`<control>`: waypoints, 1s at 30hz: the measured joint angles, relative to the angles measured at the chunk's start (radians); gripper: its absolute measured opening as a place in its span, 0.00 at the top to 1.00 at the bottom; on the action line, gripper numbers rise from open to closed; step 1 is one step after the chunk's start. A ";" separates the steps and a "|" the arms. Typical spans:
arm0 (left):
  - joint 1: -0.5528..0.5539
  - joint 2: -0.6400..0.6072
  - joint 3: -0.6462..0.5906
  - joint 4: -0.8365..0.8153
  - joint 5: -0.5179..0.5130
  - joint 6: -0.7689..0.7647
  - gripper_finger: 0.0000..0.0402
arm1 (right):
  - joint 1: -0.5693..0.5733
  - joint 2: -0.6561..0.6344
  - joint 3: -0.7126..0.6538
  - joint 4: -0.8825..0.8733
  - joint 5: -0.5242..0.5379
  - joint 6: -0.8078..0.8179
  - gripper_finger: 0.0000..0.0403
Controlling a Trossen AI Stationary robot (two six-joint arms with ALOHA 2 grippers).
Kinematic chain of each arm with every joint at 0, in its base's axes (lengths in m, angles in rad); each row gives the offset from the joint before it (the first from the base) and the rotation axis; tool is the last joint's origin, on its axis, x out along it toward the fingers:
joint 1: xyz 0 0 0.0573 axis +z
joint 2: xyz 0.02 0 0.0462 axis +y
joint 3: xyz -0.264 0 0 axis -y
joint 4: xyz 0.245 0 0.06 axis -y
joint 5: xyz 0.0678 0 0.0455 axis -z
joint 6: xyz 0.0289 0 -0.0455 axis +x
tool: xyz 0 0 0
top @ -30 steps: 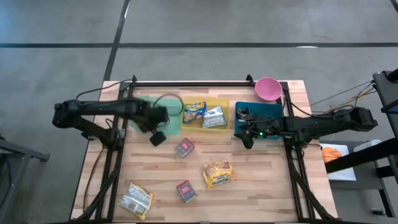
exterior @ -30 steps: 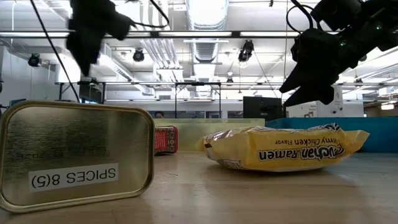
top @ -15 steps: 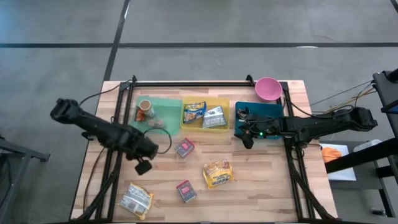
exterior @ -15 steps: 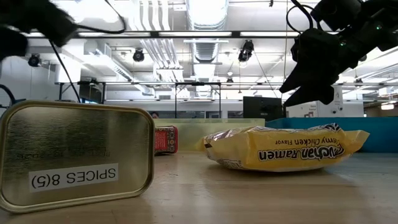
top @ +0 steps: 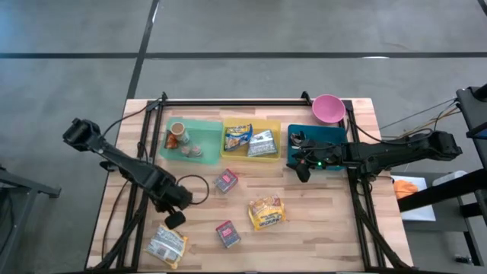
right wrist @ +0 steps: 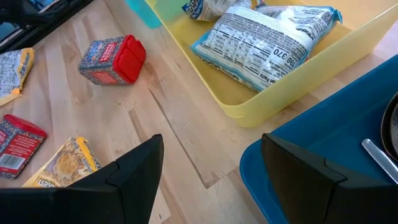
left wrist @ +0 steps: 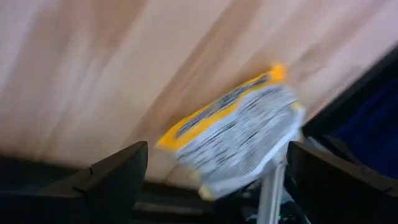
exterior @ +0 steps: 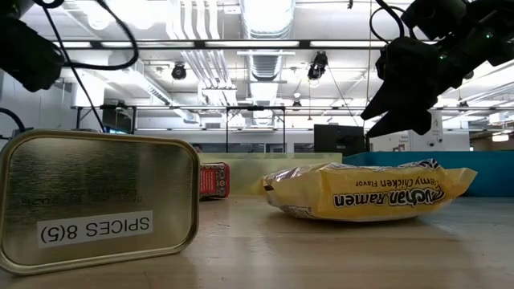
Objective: Pick & Place Food Item
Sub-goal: Put the yellow noodle pack into the yellow bin
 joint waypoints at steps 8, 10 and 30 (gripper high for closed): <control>-0.014 0.001 -0.016 0.157 -0.158 0.127 0.08 | 0.000 0.000 0.000 0.000 0.000 0.000 0.34; -0.013 0.002 -0.017 0.156 -0.182 0.181 0.11 | 0.000 0.000 0.000 0.000 0.000 0.000 0.34; -0.118 0.298 0.238 0.052 -0.289 0.697 0.33 | 0.000 0.000 0.000 0.000 0.000 0.000 0.34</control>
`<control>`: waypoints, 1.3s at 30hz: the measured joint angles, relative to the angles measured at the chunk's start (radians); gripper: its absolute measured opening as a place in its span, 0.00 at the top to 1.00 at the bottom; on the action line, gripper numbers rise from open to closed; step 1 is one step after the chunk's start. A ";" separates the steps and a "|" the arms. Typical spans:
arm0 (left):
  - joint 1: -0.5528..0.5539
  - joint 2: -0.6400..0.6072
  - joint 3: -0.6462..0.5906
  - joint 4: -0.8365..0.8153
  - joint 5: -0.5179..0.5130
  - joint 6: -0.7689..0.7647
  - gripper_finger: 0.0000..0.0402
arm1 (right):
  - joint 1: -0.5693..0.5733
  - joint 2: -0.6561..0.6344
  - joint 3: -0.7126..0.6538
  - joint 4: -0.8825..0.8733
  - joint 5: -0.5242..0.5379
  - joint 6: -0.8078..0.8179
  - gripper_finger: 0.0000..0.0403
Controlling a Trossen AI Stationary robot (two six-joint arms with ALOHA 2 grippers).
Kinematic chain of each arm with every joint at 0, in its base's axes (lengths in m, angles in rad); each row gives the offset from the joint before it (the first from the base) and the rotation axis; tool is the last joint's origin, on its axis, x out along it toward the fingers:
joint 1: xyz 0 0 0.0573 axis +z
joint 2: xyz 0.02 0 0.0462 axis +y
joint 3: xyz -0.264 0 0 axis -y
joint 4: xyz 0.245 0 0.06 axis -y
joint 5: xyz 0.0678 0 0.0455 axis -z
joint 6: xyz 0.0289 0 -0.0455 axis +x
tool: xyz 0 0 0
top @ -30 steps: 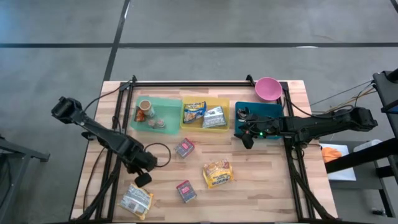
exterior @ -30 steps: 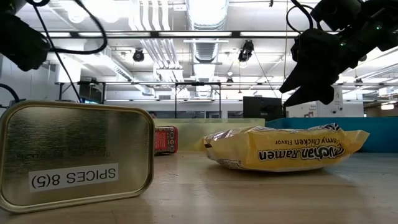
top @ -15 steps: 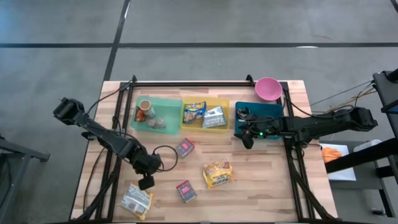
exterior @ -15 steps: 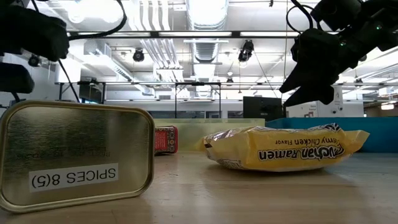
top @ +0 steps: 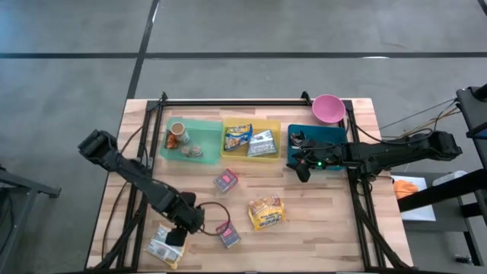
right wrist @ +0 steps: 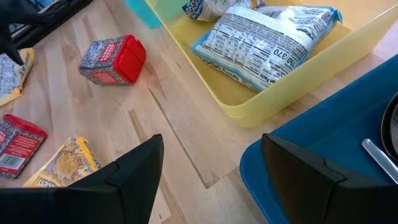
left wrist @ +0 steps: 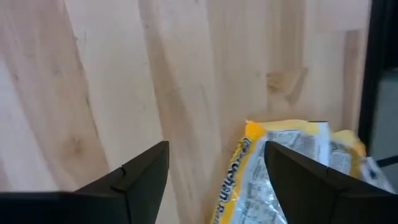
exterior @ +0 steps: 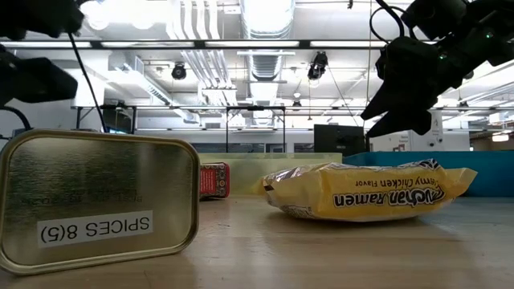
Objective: Pick & Place Food Item
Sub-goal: Put the yellow noodle pack into the yellow bin
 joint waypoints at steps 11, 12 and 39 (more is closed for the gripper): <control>-0.085 0.120 0.055 -0.008 0.051 -0.014 0.33 | 0.000 0.000 0.000 0.000 0.000 0.000 0.34; -0.089 0.127 0.055 -0.007 0.057 -0.014 0.33 | 0.000 0.000 0.000 0.000 0.000 0.000 0.34; -0.108 0.227 0.053 0.104 0.135 -0.038 0.33 | 0.000 0.000 0.000 0.000 0.000 0.000 0.34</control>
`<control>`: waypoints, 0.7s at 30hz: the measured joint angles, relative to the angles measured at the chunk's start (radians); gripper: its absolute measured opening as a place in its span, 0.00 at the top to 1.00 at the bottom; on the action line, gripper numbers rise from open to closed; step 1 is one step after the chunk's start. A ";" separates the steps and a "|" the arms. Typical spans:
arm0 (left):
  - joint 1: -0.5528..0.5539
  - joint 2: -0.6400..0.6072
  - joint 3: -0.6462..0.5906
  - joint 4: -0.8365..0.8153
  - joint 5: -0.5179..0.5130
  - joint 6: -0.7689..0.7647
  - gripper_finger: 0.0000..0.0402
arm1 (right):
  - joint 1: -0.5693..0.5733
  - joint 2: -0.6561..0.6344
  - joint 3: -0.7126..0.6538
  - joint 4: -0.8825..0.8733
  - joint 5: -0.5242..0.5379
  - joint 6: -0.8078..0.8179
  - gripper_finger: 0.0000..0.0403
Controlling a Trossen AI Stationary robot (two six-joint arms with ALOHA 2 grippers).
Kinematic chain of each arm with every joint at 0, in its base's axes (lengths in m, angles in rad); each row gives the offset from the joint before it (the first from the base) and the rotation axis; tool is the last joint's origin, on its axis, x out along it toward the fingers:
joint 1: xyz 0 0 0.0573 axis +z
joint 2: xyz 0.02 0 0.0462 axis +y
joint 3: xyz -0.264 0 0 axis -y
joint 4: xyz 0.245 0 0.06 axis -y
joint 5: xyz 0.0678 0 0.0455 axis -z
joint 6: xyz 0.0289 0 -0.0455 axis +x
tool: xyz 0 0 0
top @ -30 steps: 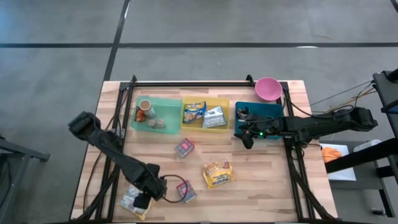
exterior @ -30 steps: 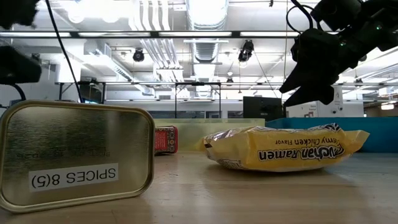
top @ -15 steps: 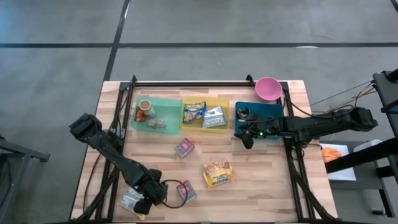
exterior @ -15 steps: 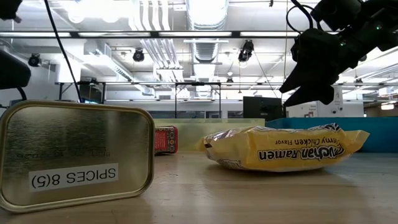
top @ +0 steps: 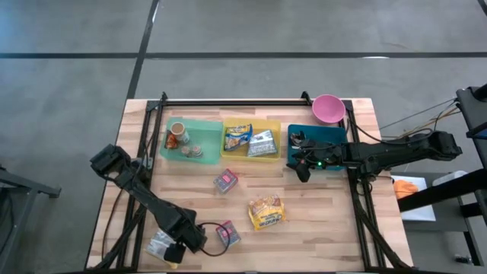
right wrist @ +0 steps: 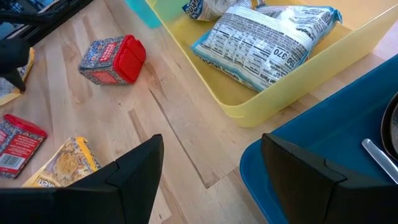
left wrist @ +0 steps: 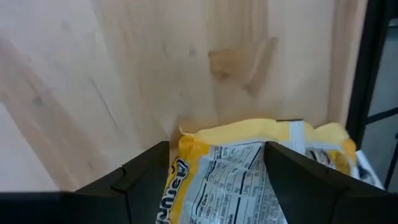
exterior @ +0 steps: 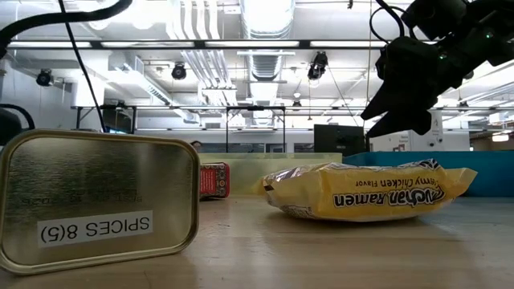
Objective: Pick & Place Food Item
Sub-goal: Put the yellow noodle pack into the yellow bin
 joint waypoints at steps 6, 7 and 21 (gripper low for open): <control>-0.002 0.000 0.000 -0.055 -0.033 0.007 0.33 | 0.000 0.000 0.000 0.000 0.000 0.000 0.34; -0.002 0.000 0.000 -0.055 -0.034 0.006 0.33 | 0.000 0.000 0.000 0.000 0.000 0.000 0.34; -0.004 0.000 -0.012 -0.047 -0.031 -0.037 0.33 | 0.000 0.000 0.000 0.000 0.000 0.000 0.34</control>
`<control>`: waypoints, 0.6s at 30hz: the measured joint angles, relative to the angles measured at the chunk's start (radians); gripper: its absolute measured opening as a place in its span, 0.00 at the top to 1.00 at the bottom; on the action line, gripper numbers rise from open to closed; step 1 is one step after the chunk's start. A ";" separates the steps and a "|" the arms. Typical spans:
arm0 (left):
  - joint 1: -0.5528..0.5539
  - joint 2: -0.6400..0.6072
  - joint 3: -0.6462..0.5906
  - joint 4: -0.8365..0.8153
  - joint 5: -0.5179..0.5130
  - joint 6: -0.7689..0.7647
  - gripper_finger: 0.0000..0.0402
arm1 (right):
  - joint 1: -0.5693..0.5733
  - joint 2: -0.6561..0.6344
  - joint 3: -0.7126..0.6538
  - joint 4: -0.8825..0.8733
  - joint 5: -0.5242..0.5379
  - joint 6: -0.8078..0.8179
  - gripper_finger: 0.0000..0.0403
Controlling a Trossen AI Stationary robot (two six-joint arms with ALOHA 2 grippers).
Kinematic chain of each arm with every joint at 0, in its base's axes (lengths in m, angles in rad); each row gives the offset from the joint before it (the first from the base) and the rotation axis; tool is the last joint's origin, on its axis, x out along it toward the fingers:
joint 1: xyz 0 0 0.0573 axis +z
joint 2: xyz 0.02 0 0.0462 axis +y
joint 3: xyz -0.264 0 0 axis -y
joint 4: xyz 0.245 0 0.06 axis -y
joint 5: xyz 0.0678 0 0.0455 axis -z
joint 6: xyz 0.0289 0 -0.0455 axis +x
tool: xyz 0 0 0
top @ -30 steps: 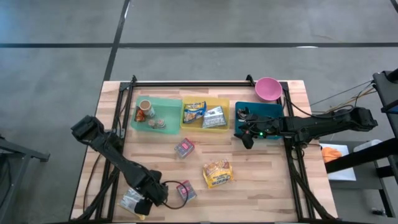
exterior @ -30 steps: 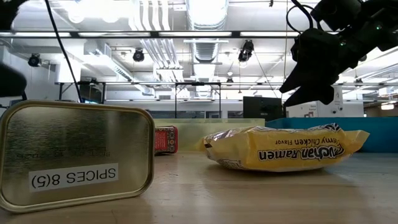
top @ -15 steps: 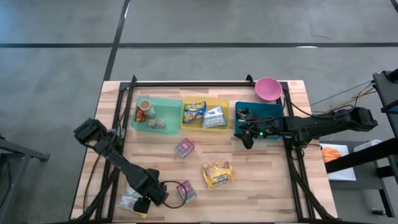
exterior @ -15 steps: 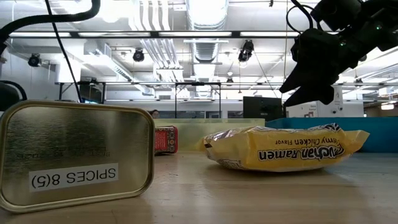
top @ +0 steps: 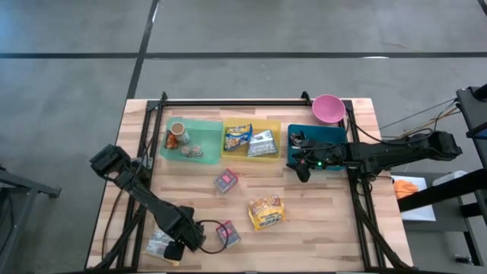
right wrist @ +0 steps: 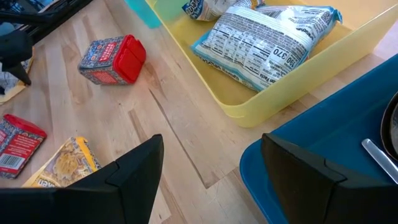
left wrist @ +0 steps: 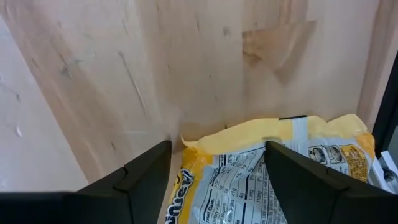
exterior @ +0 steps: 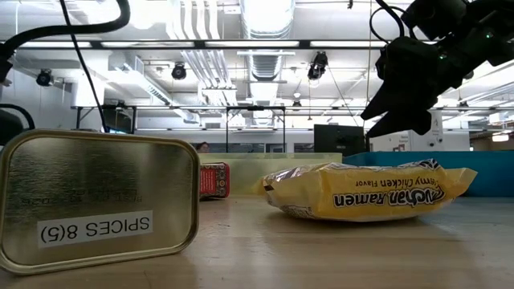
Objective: Pick & Place Food Item
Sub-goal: Put the yellow noodle pack into the yellow bin
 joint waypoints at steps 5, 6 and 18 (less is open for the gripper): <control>-0.002 0.000 -0.001 -0.005 0.001 -0.007 0.33 | 0.000 0.000 0.000 0.000 0.000 0.000 0.34; -0.002 0.000 -0.001 -0.005 0.001 -0.007 0.33 | 0.000 0.000 0.000 0.000 0.000 0.000 0.34; -0.002 0.000 -0.002 -0.009 0.001 -0.008 0.37 | 0.000 0.000 0.000 0.000 0.000 0.000 0.34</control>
